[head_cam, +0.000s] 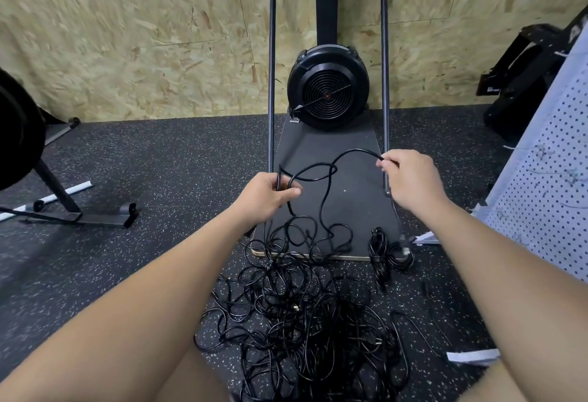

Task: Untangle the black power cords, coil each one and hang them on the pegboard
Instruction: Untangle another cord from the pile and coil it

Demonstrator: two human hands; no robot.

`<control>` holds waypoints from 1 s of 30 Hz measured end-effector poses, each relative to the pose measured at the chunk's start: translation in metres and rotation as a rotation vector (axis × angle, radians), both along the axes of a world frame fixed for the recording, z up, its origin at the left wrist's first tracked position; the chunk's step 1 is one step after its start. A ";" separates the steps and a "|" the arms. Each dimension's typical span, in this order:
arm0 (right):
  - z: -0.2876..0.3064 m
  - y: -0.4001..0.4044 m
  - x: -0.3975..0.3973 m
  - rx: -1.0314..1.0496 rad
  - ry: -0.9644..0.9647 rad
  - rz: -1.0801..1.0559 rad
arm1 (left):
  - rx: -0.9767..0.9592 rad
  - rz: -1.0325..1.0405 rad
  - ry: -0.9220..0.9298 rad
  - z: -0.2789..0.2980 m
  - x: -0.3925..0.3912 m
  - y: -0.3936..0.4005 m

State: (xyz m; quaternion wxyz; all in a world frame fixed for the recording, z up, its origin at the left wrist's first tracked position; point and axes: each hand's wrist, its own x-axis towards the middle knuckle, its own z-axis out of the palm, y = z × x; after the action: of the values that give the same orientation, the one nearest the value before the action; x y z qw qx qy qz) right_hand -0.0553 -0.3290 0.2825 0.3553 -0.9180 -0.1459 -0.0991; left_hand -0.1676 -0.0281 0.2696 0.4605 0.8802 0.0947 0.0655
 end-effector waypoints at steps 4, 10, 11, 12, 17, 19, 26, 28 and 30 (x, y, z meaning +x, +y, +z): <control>-0.003 -0.002 0.003 -0.009 0.019 -0.006 | 0.063 -0.018 -0.012 0.001 0.000 0.006; -0.002 -0.003 -0.001 0.090 0.133 0.081 | 0.034 -0.057 0.003 -0.002 -0.003 0.015; -0.002 -0.002 -0.002 0.083 0.134 0.090 | 0.031 -0.074 -0.020 0.001 -0.004 0.013; -0.002 -0.001 -0.002 0.076 0.137 0.098 | 0.027 -0.077 -0.044 0.004 -0.004 0.012; 0.002 0.005 -0.003 0.187 0.195 0.157 | 0.057 -0.014 -0.097 0.009 0.002 0.007; 0.009 0.007 -0.005 0.269 0.218 0.155 | 0.061 -0.010 -0.097 0.008 0.002 0.004; 0.015 0.008 -0.010 0.215 0.144 0.197 | 0.043 0.135 -0.164 0.017 0.001 0.002; 0.013 0.006 -0.008 0.104 0.140 0.171 | -0.019 0.140 -0.198 0.025 -0.003 0.000; 0.009 0.006 -0.006 0.027 0.130 0.144 | -0.061 0.085 -0.170 0.030 -0.007 -0.003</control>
State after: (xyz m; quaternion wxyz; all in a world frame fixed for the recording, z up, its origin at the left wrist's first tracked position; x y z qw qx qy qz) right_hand -0.0614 -0.3234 0.2919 0.3827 -0.9046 -0.1868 -0.0156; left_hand -0.1743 -0.0307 0.2991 0.4905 0.8520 0.0945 0.1568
